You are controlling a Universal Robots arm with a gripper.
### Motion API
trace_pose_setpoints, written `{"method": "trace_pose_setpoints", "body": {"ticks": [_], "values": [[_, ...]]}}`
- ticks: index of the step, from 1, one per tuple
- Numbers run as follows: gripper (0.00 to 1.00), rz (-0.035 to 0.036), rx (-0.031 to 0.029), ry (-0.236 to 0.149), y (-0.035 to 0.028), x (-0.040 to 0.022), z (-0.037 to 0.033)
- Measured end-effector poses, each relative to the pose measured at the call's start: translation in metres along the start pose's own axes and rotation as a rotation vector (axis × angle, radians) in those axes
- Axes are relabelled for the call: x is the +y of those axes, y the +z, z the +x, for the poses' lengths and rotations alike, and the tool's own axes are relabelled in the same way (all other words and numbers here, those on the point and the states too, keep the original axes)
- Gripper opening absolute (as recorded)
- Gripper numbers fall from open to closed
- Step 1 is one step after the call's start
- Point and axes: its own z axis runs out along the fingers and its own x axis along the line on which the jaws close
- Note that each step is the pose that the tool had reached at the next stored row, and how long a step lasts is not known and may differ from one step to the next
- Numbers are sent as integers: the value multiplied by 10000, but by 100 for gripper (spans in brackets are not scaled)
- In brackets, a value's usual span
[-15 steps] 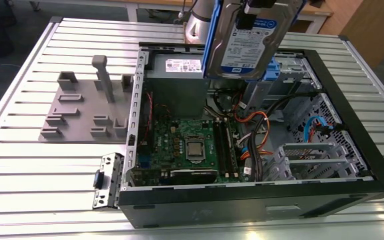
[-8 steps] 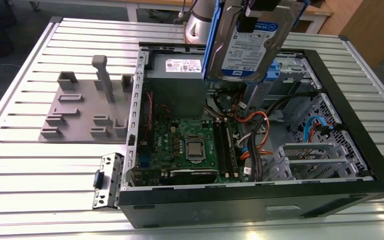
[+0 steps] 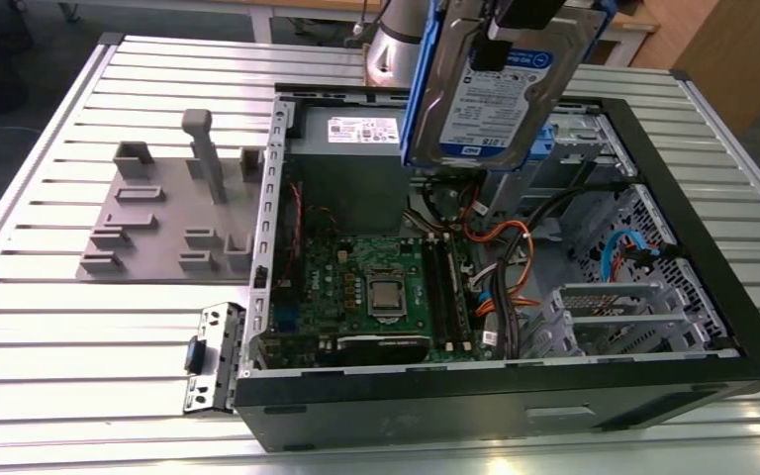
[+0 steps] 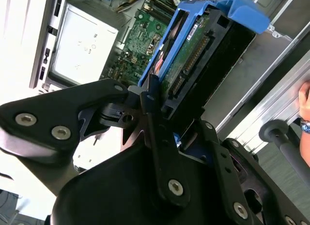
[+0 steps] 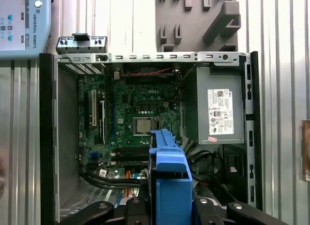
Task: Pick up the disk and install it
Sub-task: 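Pick up the disk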
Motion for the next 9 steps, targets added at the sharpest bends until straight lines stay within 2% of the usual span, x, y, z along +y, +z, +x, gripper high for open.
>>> {"method": "trace_pose_setpoints", "body": {"ticks": [9], "values": [[36, 0, -1, 0, 24, -3, 70]]}}
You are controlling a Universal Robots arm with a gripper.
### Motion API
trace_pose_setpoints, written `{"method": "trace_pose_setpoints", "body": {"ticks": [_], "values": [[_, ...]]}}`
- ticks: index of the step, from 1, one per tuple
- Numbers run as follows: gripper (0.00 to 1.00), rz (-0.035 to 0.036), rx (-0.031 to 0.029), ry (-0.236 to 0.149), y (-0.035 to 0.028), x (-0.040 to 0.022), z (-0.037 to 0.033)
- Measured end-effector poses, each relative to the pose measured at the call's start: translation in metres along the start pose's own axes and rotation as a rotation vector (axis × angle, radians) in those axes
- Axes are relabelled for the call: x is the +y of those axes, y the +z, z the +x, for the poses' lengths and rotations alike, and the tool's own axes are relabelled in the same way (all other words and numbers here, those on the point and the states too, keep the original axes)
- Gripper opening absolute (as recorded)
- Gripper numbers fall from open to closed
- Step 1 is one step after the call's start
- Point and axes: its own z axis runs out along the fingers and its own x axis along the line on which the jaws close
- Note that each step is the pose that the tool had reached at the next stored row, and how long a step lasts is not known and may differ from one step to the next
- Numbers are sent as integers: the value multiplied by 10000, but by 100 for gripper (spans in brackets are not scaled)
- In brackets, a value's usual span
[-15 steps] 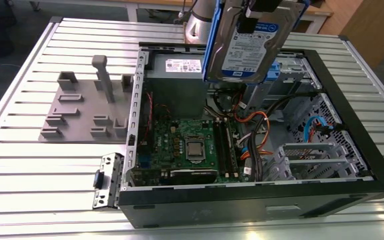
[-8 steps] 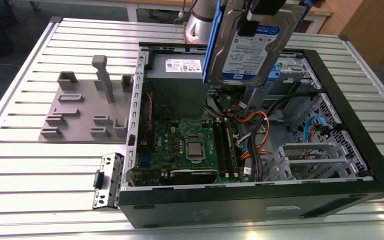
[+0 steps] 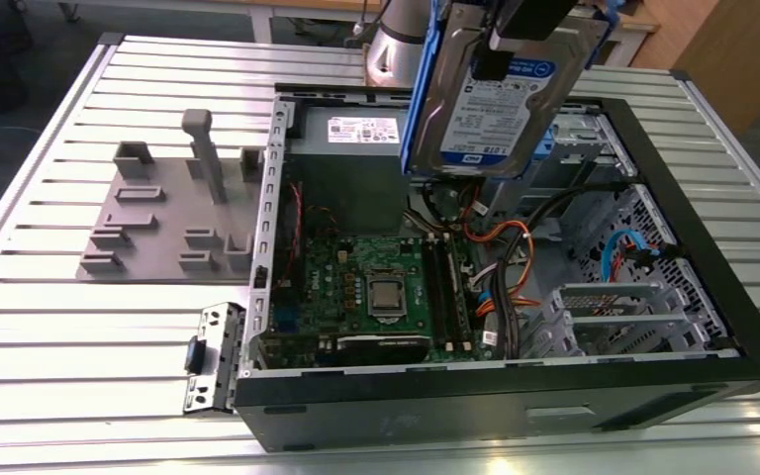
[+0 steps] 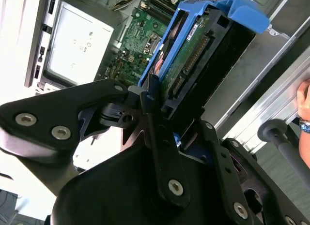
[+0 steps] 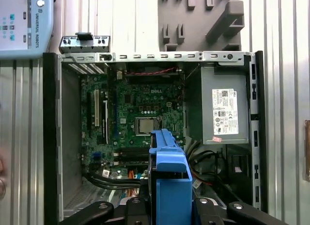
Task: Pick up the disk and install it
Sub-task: 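Pick up the disk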
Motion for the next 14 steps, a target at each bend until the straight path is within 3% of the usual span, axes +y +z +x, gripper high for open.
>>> {"method": "trace_pose_setpoints", "body": {"ticks": [4, 6, 9, 14], "values": [[36, -1, 2, -1, 26, -2, 40], [36, -1, -35, -1, 40, -3, 84], [36, -2, -105, -4, 57, -5, 169], [36, -3, -110, -4, 75, -10, 352]]}}
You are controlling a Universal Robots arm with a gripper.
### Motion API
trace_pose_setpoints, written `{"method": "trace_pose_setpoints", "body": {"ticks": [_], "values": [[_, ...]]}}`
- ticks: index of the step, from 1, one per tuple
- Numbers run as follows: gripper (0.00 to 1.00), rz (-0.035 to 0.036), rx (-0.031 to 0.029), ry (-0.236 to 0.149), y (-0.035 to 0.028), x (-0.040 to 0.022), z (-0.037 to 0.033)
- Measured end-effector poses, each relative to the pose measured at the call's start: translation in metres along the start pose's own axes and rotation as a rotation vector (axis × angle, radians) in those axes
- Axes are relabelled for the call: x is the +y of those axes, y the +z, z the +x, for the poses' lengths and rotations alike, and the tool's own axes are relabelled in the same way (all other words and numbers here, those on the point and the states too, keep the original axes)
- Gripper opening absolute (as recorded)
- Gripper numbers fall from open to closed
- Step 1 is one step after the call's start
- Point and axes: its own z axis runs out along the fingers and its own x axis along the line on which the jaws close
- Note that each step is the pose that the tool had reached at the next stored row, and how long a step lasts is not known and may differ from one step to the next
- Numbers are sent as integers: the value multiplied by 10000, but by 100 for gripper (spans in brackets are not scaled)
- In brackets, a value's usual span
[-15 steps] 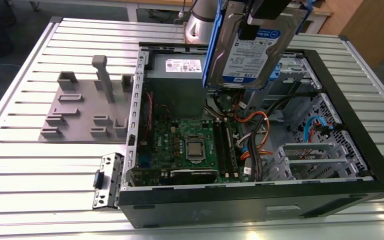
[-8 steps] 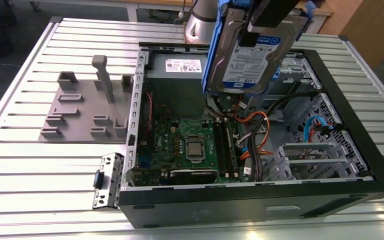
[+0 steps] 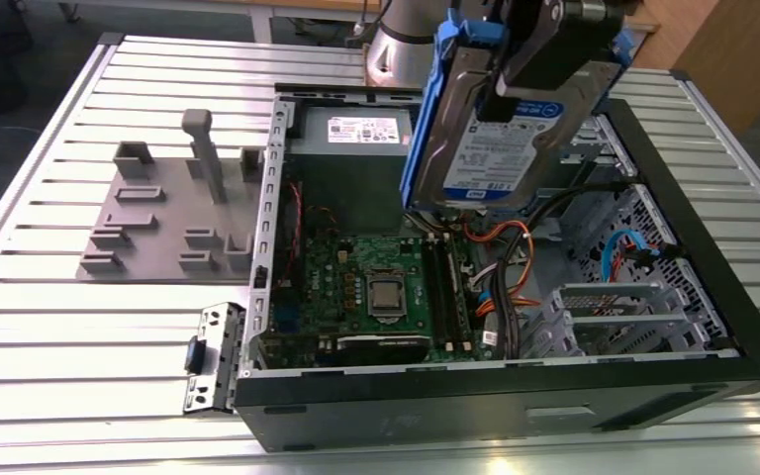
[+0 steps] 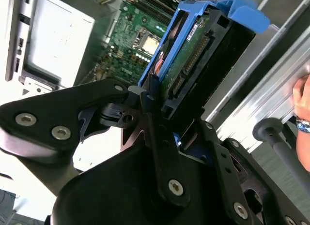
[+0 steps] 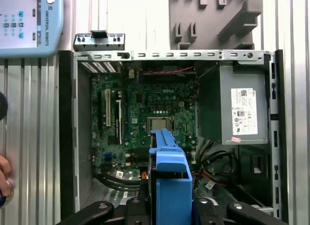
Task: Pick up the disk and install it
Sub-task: 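Pick up the disk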
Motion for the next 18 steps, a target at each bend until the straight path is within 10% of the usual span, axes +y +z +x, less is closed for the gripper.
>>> {"method": "trace_pose_setpoints", "body": {"ticks": [11, 18], "values": [[36, 0, -9, -1, 31, -18, 260], [36, -4, -5, 0, 45, -205, 287]]}}
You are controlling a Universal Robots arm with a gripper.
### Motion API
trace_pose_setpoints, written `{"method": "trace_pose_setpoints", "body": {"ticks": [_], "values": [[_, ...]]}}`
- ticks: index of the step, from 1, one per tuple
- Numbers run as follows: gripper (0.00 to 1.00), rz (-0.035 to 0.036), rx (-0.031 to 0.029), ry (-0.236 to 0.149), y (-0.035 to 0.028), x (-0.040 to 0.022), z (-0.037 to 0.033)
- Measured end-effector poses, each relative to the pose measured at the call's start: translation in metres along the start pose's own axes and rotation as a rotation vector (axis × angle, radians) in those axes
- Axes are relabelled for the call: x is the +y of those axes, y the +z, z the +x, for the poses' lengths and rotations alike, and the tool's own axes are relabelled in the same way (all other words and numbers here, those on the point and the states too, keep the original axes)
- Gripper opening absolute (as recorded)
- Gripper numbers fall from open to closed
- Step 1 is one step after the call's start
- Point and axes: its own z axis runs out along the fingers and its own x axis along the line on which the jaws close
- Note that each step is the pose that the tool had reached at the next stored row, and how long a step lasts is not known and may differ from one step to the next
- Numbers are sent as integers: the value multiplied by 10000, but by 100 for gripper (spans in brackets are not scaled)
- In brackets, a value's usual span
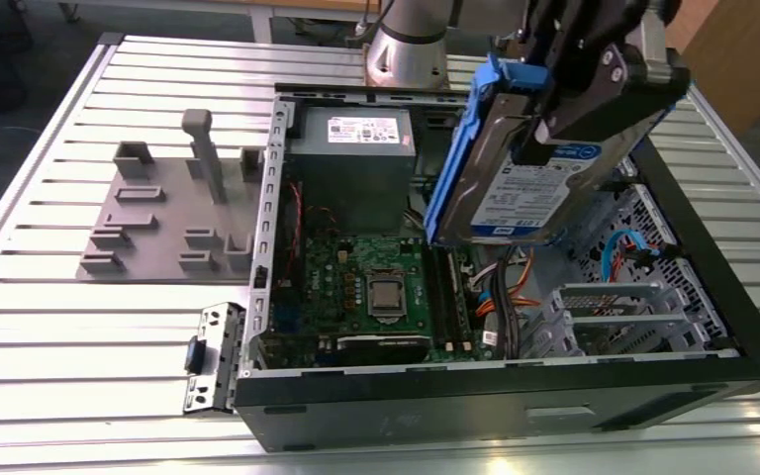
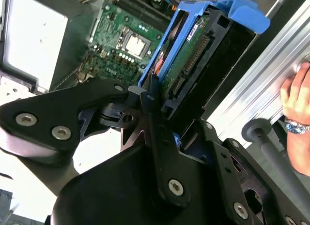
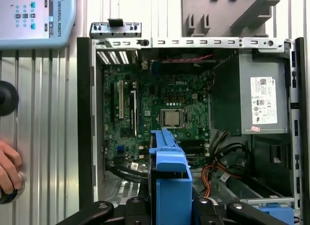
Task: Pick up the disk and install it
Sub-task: 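Pick up the disk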
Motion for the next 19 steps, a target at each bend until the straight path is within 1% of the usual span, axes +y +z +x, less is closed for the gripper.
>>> {"method": "trace_pose_setpoints", "body": {"ticks": [3, 7, 12, 19], "values": [[36, -2, 1, 1, 3, -112, 8], [36, -3, 1, 0, 7, -231, 17], [36, -3, 1, 0, 12, -335, 30], [36, -3, 1, 1, 20, -438, 48]]}}
